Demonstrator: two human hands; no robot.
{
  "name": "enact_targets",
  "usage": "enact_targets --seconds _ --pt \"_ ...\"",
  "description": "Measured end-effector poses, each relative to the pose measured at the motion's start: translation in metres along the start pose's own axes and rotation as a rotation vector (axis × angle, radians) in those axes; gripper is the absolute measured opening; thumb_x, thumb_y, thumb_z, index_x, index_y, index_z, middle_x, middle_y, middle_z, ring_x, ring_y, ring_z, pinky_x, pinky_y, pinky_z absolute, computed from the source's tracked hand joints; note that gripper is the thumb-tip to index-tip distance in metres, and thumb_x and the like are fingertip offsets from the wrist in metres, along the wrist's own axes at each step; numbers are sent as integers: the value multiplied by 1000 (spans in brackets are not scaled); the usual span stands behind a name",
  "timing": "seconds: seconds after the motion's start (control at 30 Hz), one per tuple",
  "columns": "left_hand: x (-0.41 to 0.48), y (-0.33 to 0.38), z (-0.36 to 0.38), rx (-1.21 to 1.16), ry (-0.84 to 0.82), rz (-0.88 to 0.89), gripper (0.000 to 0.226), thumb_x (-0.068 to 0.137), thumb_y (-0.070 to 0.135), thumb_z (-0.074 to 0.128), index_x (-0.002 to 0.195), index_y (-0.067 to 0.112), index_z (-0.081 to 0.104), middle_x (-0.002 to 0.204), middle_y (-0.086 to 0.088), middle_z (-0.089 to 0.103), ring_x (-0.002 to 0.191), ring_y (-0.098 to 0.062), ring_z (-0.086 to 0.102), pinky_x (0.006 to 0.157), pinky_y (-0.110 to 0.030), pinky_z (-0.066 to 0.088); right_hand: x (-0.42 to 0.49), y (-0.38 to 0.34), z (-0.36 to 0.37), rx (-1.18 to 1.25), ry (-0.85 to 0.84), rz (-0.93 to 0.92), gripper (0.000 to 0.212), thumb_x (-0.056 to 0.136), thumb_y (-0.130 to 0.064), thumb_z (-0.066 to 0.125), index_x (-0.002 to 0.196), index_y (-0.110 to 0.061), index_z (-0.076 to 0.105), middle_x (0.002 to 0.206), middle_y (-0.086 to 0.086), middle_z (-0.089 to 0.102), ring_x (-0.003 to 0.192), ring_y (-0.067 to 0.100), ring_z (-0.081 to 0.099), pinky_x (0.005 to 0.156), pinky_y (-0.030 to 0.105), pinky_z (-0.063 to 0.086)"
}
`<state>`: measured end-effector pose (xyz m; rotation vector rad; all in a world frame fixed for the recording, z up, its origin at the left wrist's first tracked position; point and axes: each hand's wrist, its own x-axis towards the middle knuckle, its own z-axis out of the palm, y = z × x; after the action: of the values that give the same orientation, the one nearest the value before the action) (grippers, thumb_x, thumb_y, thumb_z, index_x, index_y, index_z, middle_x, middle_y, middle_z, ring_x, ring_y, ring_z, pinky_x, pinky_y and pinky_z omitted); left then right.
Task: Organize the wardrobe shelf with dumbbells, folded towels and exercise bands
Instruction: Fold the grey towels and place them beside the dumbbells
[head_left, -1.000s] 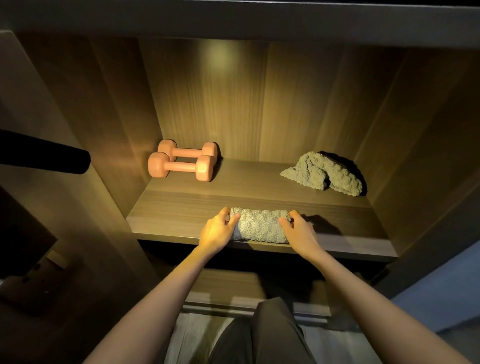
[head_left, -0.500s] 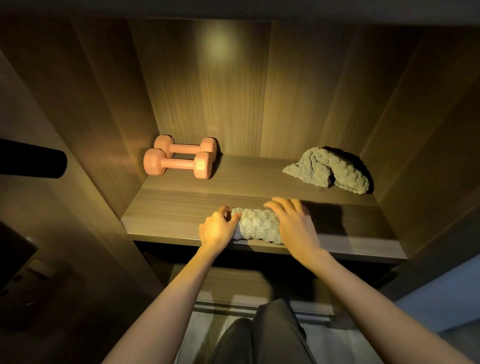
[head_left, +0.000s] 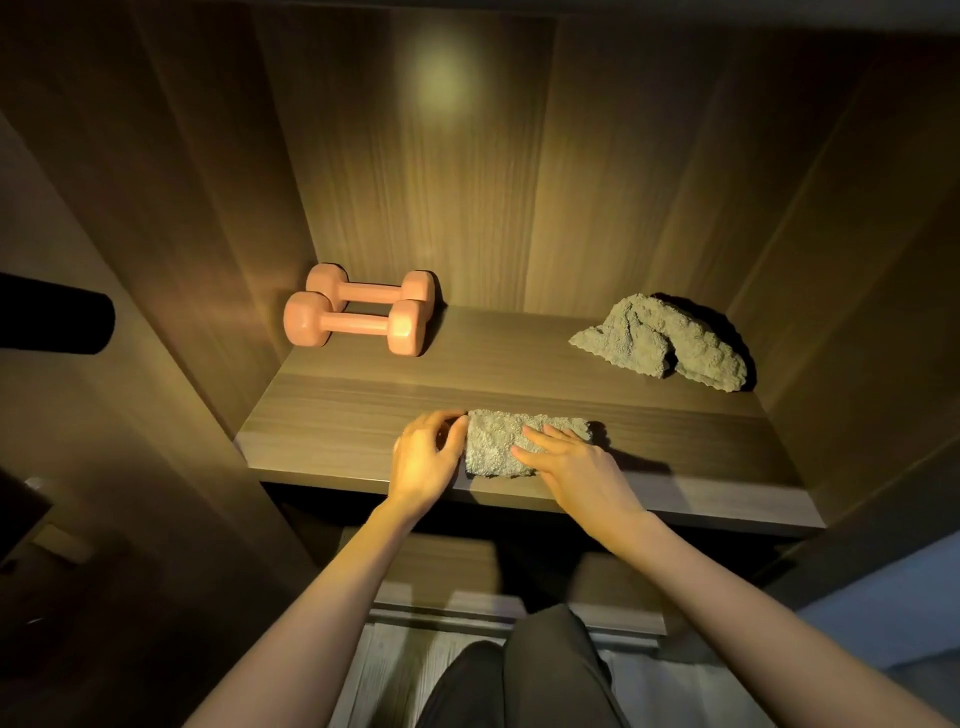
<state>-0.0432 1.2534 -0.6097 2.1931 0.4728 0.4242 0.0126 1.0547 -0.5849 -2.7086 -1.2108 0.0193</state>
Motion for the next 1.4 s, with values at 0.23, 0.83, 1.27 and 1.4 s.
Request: enact_targets --seconds 0.23,0.83,1.27,1.4 --pt "9 -11 15 642 -54 195 44 100 37 31 144 37 35 153 4 29 141 -22 23 112 -41 16 43 29 -4 95 63 100 51 98 0 44 140 -30 45 155 -9 27 146 14 19 116 25 12" --pt "22 -18 23 641 -81 180 48 100 44 18 147 45 19 159 11 12 148 -16 1 118 -44 -1 172 76 -8 -25 77 104 70 76 23 36 133 -17 43 143 16 38 128 34 39 95 42 42" --pt "21 -16 23 629 -56 181 46 100 43 22 147 44 24 158 10 18 148 -17 5 118 -44 1 174 109 -18 -119 -12 223 72 85 11 42 146 -27 32 160 -7 12 147 25 9 119 46 12" --pt "21 -14 22 620 -64 169 47 100 44 21 147 45 23 158 11 17 148 -16 4 118 -44 0 155 104 -28 -221 351 266 47 86 -5 53 130 -20 53 138 4 44 125 28 37 99 42 30"
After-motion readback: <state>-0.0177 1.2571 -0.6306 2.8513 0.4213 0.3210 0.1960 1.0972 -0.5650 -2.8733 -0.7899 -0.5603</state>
